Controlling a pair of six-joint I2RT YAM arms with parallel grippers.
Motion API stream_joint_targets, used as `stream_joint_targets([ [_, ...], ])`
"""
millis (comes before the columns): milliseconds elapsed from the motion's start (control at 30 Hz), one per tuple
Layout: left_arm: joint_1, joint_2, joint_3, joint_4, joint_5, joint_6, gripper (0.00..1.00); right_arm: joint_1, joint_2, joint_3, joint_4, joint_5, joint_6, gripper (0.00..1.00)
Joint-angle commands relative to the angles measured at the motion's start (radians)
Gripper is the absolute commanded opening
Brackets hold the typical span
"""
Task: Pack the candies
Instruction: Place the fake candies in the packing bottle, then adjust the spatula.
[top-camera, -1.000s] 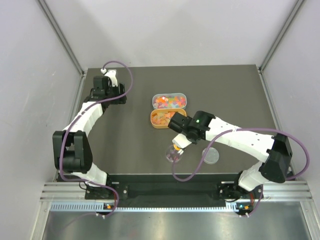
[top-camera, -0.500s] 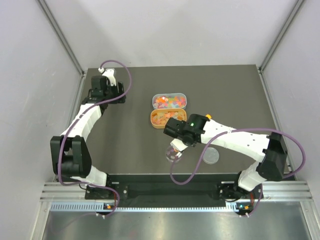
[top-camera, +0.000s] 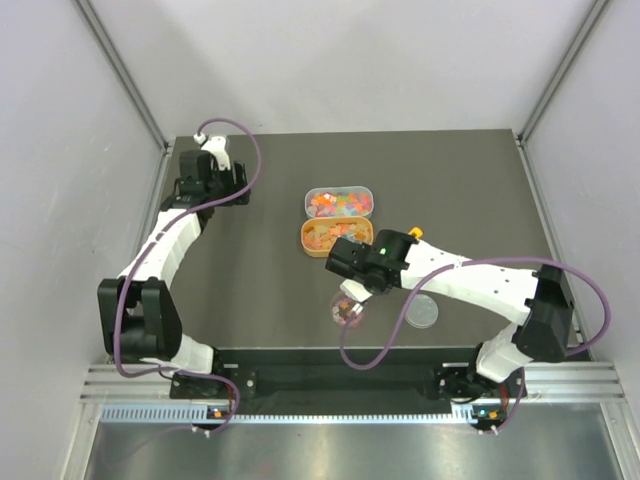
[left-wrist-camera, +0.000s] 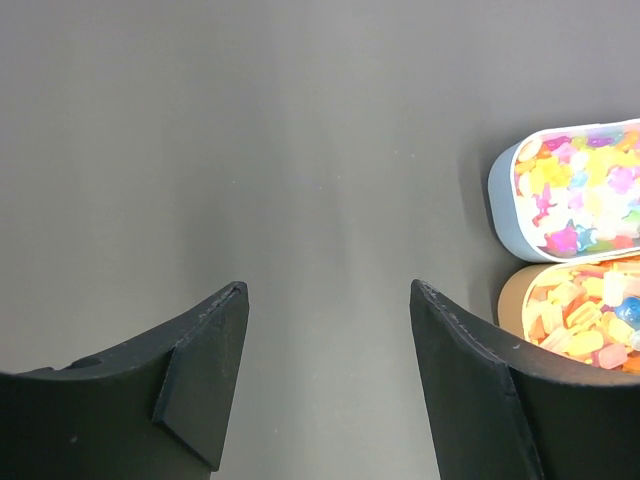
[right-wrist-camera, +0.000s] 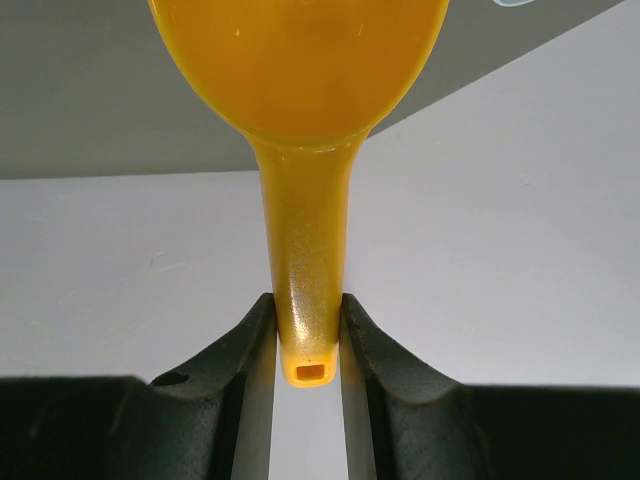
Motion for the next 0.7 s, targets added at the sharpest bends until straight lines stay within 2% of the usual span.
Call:
stream_joint_targets([
  [0, 0.005, -0.062, -0.001, 0.035, 0.015, 0.001, 0.71, 0.003, 0.004, 0.066, -0.079, 0.046, 0.033, 0.0],
  [133, 0.005, -0.105, 0.037, 0.008, 0.101, -0.028, 0.7, -0.083, 0.014, 0.156, -0.06, 0.017, 0.062, 0.0],
  [233, 0.002, -0.101, 0.117, -0.06, 0.242, -0.092, 0.69, -0.188, 0.057, 0.274, -0.025, -0.066, 0.133, 0.0],
  [300, -0.004, -0.081, 0.162, -0.129, 0.371, -0.12, 0.67, -0.279, 0.099, 0.361, -0.005, -0.181, 0.181, 0.0],
  [400, -0.03, -0.024, 0.251, -0.218, 0.504, -0.195, 0.64, -0.356, 0.14, 0.396, 0.036, -0.281, 0.24, 0.0],
  [500, -0.054, 0.017, 0.288, -0.22, 0.601, -0.238, 0.6, -0.379, 0.165, 0.388, 0.116, -0.319, 0.24, 0.0],
  [667, -0.136, 0.051, 0.285, -0.22, 0.589, -0.209, 0.61, -0.391, 0.267, 0.458, 0.162, -0.359, 0.263, 0.0],
])
